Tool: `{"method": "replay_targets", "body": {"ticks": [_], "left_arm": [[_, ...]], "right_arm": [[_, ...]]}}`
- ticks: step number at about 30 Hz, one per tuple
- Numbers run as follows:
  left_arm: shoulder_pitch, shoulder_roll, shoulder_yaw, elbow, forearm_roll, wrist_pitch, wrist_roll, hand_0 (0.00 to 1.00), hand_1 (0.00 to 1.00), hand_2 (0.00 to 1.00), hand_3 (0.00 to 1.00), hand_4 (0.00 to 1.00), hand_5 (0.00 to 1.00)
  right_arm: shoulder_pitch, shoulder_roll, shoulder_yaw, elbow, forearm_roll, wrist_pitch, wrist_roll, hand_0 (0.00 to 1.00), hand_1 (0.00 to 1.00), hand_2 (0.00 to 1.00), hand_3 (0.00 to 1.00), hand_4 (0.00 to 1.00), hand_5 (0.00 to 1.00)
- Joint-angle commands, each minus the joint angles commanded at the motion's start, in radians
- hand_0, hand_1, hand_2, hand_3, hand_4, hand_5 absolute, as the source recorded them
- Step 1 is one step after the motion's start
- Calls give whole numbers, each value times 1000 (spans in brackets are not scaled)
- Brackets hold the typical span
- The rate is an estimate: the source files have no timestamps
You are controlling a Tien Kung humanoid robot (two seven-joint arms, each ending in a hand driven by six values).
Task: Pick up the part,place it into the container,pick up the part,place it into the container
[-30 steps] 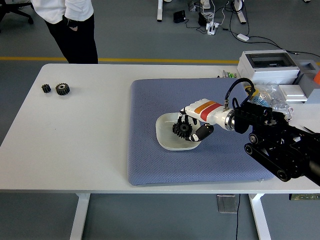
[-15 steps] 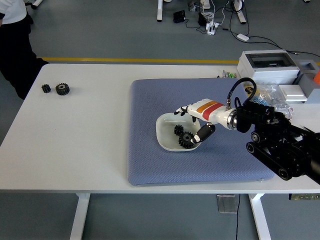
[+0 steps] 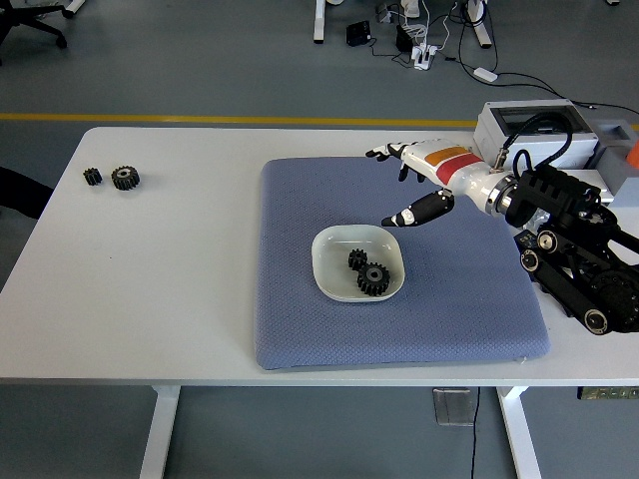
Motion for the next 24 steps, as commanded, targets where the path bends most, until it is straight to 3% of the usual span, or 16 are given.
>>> {"method": "replay_targets", "body": {"ticks": [3, 7, 9, 12, 14, 15, 19, 20, 21, 24], "left_arm": [[-1, 4, -5, 0, 6, 1, -1, 721, 685, 696, 573, 610, 572], [1, 2, -19, 0, 19, 0, 2, 721, 685, 696, 573, 610, 572], [0, -1, -19, 0, 18, 0, 1, 721, 686, 698, 573, 610, 572], [-4, -5, -17, 0, 16, -1, -1, 721, 686, 698, 573, 610, 572], [-4, -6, -14, 0, 18, -2, -1, 721, 686, 698, 573, 610, 572], [-3, -7, -13, 0, 17, -2, -2, 721, 684, 696, 573, 611, 573], [0, -6, -17, 0, 22, -1, -3, 721, 684, 696, 573, 611, 573], [0, -5, -18, 0, 24, -2, -3, 721, 684, 696, 573, 611, 573], [-1, -4, -21, 0, 27, -1, -3, 721, 685, 696, 572, 610, 571], [-5, -4, -27, 0, 31, -1, -4, 721, 685, 696, 572, 610, 571]], "right_arm": [[-44, -28, 48, 10, 124, -30, -3, 415, 531, 744, 793, 967, 405], [-132, -57, 115, 79, 299, -31, -22, 415, 531, 744, 793, 967, 405], [-175, -63, 151, 120, 377, -23, -26, 426, 559, 751, 780, 998, 457], [-245, -72, 199, 186, 507, -9, -38, 426, 559, 751, 780, 998, 457], [-307, -74, 227, 235, 592, 38, -30, 426, 559, 751, 780, 998, 457], [-333, -74, 234, 252, 631, 69, -29, 566, 652, 823, 851, 998, 891], [-437, -57, 265, 316, 799, 175, -16, 566, 652, 823, 851, 998, 891], [-457, -48, 276, 324, 845, 183, -10, 566, 652, 823, 851, 998, 891], [-470, -41, 283, 328, 884, 183, -4, 651, 698, 834, 848, 998, 946], [-489, -29, 303, 326, 1014, 153, 12, 651, 698, 834, 848, 998, 946]]}}
